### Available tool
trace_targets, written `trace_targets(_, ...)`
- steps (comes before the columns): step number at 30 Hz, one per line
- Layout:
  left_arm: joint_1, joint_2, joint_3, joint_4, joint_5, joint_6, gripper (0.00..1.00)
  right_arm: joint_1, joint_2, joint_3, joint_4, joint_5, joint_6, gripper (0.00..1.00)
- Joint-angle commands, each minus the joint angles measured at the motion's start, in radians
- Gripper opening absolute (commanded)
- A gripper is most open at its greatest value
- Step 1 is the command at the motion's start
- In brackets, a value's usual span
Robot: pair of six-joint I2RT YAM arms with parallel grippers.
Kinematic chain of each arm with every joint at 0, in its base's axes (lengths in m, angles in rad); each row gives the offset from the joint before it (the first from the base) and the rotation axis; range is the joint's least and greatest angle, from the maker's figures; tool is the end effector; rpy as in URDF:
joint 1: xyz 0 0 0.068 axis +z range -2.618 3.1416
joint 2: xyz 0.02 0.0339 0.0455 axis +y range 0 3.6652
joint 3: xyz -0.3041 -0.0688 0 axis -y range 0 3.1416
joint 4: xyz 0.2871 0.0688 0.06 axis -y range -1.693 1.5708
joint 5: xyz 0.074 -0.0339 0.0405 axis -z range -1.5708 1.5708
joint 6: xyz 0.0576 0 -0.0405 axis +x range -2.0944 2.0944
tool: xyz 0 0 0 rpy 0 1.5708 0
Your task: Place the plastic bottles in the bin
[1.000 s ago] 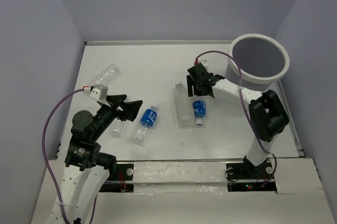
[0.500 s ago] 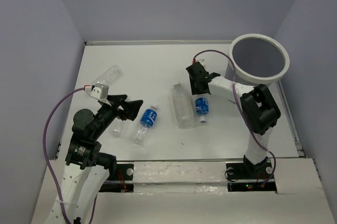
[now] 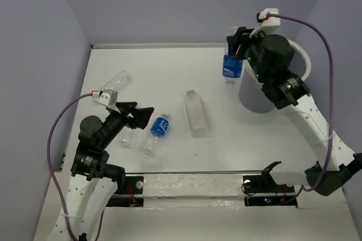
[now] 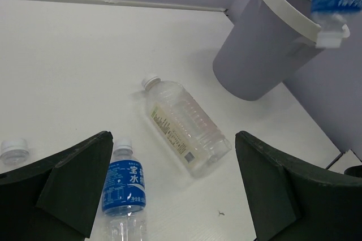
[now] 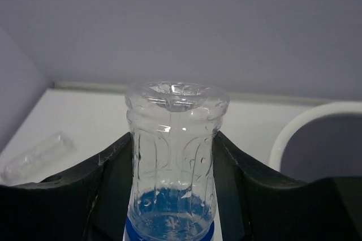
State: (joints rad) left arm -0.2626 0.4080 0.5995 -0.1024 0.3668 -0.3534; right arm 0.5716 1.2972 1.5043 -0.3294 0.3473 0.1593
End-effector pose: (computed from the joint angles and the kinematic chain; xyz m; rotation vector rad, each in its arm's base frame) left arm 0.1284 -0.0559 0.3591 0.2366 1.5174 -0.7649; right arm 0.2912 0.1640 0.5084 -0.0883 1.6899 0.2547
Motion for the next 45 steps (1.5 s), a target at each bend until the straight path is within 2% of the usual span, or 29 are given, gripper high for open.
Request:
trace_targets(1,-0.001,0.012,0.01,0.026,0.017,-0.004,0.99,-0.109,-0.004,0.102,0.16,0.168,-0.141,0.34)
trace_targets(2,-0.001,0.011,0.01,0.026,0.017,-0.002,0.99,-0.204,0.005,0.103,0.22,0.171,-0.139,0.34)
trace_targets(6,-0.003,-0.006,0.01,0.026,0.017,-0.004,0.98,-0.405,0.085,0.097,0.317,0.231,-0.132,0.35)
trace_targets(9,-0.003,-0.017,0.008,0.027,0.015,-0.004,0.98,-0.507,0.122,0.058,0.415,0.257,-0.132,0.35)
trace_targets(12,-0.004,-0.023,0.008,0.026,0.017,-0.004,0.98,-0.555,0.132,-0.025,0.51,0.24,-0.13,0.35)
trace_targets(13,-0.007,-0.024,0.008,0.027,0.017,-0.002,0.98,-0.564,0.125,-0.047,0.538,0.217,-0.136,0.41)
trace_targets(15,-0.007,-0.026,0.008,0.027,0.017,-0.002,0.99,-0.564,0.113,-0.085,0.549,0.188,-0.138,0.6)
trace_targets(17,-0.007,-0.026,0.008,0.026,0.014,-0.002,0.98,-0.564,0.071,-0.133,0.541,0.159,-0.097,0.91)
trace_targets(20,-0.009,-0.017,0.008,0.026,0.015,-0.002,0.98,-0.564,-0.013,-0.165,0.512,0.072,-0.038,0.93)
trace_targets(22,-0.009,-0.003,0.008,0.026,0.015,-0.004,0.99,-0.53,-0.048,-0.152,0.471,-0.002,-0.023,0.91)
trace_targets(25,-0.003,0.015,0.01,0.024,0.015,-0.004,0.98,-0.336,-0.056,-0.127,0.356,-0.09,-0.066,0.89)
trace_targets(27,0.003,0.02,0.01,0.023,0.014,-0.005,0.98,-0.215,-0.02,-0.095,0.197,-0.126,-0.084,0.91)
trace_targets(28,0.003,0.023,0.01,0.023,0.012,-0.004,0.99,-0.117,0.035,-0.089,0.149,-0.129,-0.072,0.92)
trace_targets(30,0.005,0.026,0.01,0.023,0.011,-0.004,0.98,-0.015,0.117,-0.119,0.08,-0.148,-0.038,0.94)
trace_targets(38,0.005,0.037,0.01,0.024,0.018,-0.004,0.99,0.118,0.318,-0.17,-0.008,-0.194,0.066,0.98)
trace_targets(45,0.005,0.029,0.01,0.024,0.02,-0.005,0.99,0.142,0.405,-0.207,-0.025,-0.215,0.12,0.99)
